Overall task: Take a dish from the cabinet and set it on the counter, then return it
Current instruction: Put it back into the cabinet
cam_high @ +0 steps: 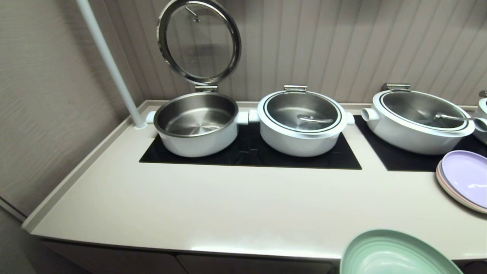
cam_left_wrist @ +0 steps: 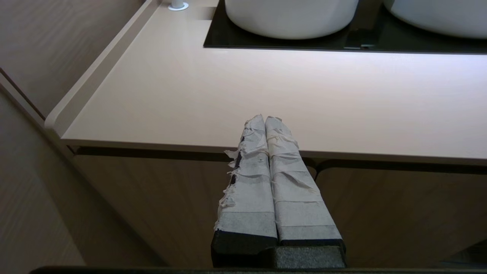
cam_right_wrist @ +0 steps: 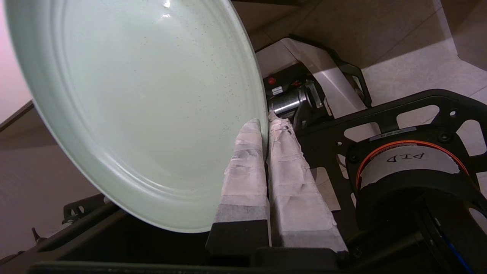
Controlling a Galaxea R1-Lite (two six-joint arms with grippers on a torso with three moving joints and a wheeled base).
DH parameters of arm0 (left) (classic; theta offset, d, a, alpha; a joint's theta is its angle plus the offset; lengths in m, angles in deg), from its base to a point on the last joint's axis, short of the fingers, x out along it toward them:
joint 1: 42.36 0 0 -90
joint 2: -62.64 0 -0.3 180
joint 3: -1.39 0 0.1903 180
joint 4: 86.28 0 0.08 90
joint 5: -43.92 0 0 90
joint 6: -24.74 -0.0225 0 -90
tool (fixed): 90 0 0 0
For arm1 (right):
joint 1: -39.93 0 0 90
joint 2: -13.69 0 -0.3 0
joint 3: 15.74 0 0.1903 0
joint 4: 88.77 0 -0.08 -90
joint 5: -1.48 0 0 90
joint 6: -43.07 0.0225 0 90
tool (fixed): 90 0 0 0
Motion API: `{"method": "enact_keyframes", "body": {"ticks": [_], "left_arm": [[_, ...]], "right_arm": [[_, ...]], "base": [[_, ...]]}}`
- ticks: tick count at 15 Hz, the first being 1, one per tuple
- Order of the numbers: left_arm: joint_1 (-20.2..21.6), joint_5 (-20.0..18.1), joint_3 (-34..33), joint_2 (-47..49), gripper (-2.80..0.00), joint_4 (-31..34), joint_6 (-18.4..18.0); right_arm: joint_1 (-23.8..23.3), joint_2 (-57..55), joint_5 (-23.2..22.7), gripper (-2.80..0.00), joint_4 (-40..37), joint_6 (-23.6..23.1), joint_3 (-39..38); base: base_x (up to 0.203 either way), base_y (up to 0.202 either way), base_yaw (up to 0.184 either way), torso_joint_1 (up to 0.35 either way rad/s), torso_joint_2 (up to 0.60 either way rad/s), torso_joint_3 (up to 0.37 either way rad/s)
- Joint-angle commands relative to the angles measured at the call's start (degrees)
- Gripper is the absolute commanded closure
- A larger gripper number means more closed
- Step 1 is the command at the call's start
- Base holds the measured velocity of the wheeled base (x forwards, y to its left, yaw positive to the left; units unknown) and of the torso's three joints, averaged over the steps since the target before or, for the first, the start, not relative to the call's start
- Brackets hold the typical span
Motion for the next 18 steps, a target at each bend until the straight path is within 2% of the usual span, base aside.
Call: {"method": "enact_keyframes", "body": {"ticks": [1,18], "left_arm": [[0.0,0.0,0.0,0.0,0.0,0.0,0.1],[0.0,0.0,0.0,0.0,0.0,0.0,0.0]], "right_arm": [[0.1,0.0,0.0,0.0,-0.2,0.4,0.1],[0.1,0.1,-0.1,0.0,-1.1,1.7,0.0]], "base": [[0.0,0.0,0.0,-0.05,0.1,0.056],[0.0,0.0,0.0,-0.062,0.14,0.071]]}}
